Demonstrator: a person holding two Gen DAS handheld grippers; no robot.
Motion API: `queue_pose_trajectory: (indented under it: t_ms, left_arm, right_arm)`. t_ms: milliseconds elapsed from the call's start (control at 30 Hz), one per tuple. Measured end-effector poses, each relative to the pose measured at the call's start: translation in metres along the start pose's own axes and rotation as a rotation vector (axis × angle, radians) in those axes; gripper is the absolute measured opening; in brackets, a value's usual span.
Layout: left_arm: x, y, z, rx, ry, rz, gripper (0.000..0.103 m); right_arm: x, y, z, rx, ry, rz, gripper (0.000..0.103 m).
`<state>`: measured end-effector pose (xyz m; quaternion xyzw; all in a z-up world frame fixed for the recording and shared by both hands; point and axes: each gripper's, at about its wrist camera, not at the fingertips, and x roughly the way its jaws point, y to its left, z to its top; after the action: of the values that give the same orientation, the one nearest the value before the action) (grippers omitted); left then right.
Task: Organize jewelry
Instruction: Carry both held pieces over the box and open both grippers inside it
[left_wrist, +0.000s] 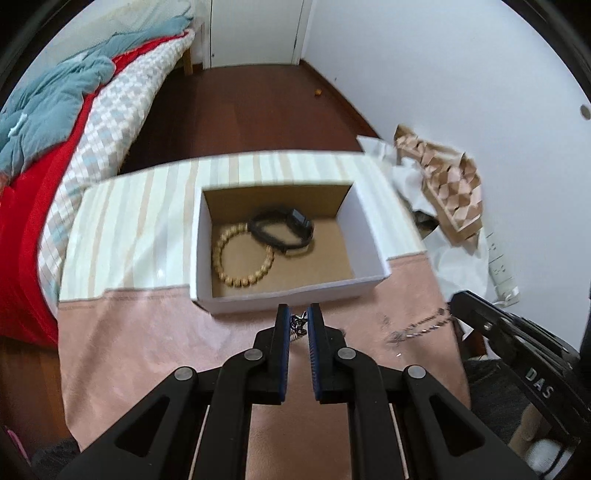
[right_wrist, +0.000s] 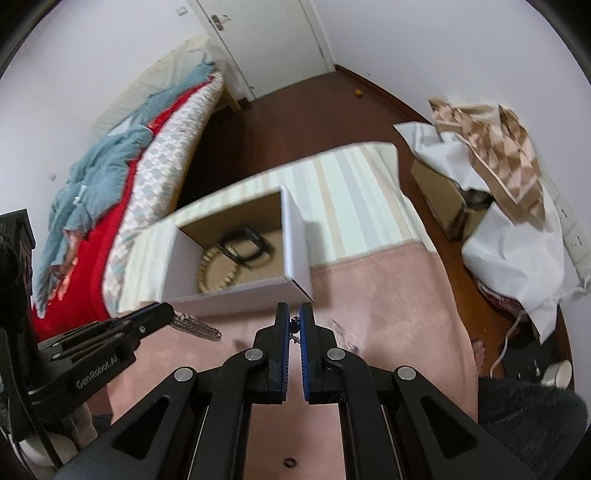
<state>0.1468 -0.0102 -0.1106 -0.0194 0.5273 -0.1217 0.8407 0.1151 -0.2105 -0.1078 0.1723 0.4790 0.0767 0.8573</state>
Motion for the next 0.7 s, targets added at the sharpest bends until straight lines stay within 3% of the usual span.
queue_pose_trajectory:
  t_ms: [233, 333, 467, 700]
  left_arm:
    - [-0.046, 0.0, 0.043, -0.001, -0.105, -0.035, 0.007]
    - [-0.048, 0.006, 0.064, 0.0, -0.124, -0.025, 0.007]
    - [-0.03, 0.015, 0.08, -0.006, -0.09, -0.033, 0.007]
    - [0.023, 0.024, 0.084, -0.048, 0.047, -0.113, 0.007]
  right_arm:
    - [-0.022, 0.031, 0.062, -0.047, -0.064, 0.113, 0.005]
    - [-0.015, 0.042, 0.083, -0.069, -0.067, 0.118, 0.005]
    - [0.01, 0.052, 0.099, -0.093, -0.014, 0.13, 0.005]
    - [0.062, 0.047, 0.096, -0.074, 0.122, 0.122, 0.005]
